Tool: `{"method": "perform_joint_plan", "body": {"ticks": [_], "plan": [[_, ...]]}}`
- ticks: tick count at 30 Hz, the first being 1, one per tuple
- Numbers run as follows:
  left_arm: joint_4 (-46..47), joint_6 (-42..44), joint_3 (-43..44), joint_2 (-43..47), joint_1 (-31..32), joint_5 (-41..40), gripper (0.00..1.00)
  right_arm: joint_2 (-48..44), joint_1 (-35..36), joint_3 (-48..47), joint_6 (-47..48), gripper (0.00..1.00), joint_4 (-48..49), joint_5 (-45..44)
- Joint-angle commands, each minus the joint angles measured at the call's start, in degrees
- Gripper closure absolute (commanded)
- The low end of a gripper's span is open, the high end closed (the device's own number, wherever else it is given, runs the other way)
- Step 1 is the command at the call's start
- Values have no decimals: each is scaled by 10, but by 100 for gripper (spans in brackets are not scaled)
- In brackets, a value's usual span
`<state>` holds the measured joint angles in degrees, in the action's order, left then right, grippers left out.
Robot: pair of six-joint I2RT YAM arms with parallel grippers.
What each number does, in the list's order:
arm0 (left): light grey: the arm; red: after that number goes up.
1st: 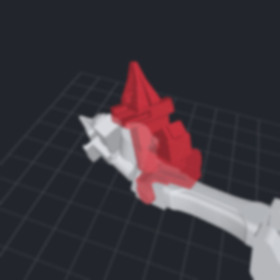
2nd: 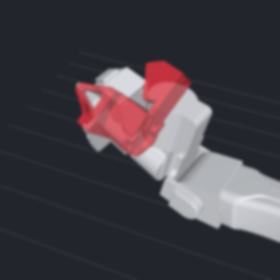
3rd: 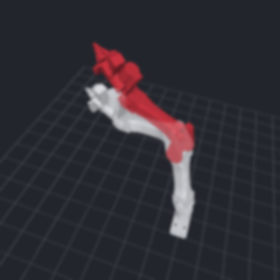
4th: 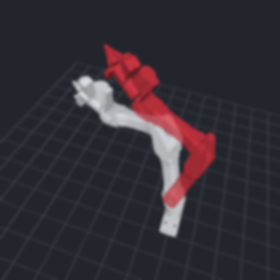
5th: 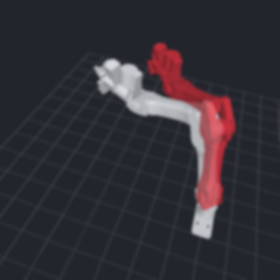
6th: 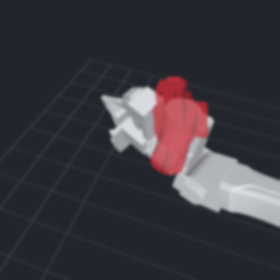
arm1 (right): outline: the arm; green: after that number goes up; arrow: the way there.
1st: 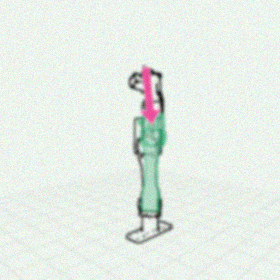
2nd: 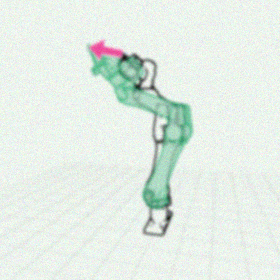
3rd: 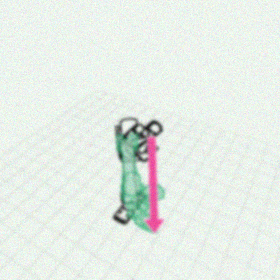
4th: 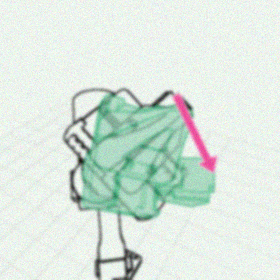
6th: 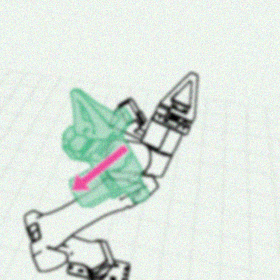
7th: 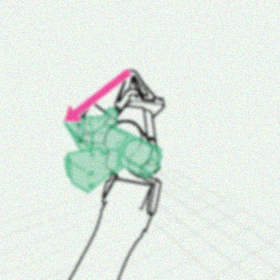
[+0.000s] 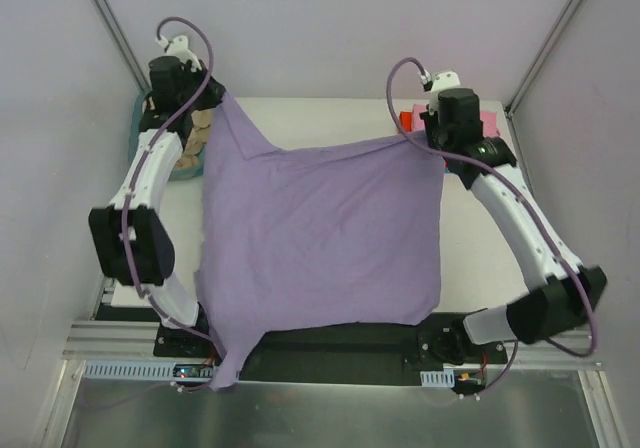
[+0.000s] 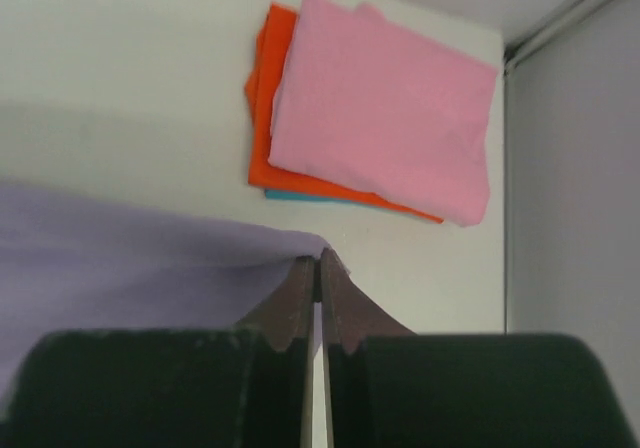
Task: Fold and stack the t-shirts
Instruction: Flatten out the tshirt
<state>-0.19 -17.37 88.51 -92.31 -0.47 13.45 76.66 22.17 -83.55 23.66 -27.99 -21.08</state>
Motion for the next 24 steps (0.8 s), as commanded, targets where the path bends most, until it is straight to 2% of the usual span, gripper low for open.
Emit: {"method": "perform_joint_plan", "body": {"ticks": [1,2,3,5,10,16,24], "plan": [[72,27,46,-119,-3,58,100,156,-54,-94,-10,99,-26,32],[71,20,73,-171,-3,67,100,191,-58,-123,-8,99,-40,21],[70,11,85,-194,-3,74,100,219,-61,-170,-5,99,-51,29],[69,-6,109,-238,-3,75,100,288,-62,-200,2,99,-83,43],[70,-20,108,-260,-2,77,100,342,-64,-213,-2,99,-90,22],[70,-35,47,-217,-1,70,100,318,-72,-174,-6,96,-57,17],[70,-50,-88,-82,3,26,100,264,-94,-122,31,95,-21,-15]]}}
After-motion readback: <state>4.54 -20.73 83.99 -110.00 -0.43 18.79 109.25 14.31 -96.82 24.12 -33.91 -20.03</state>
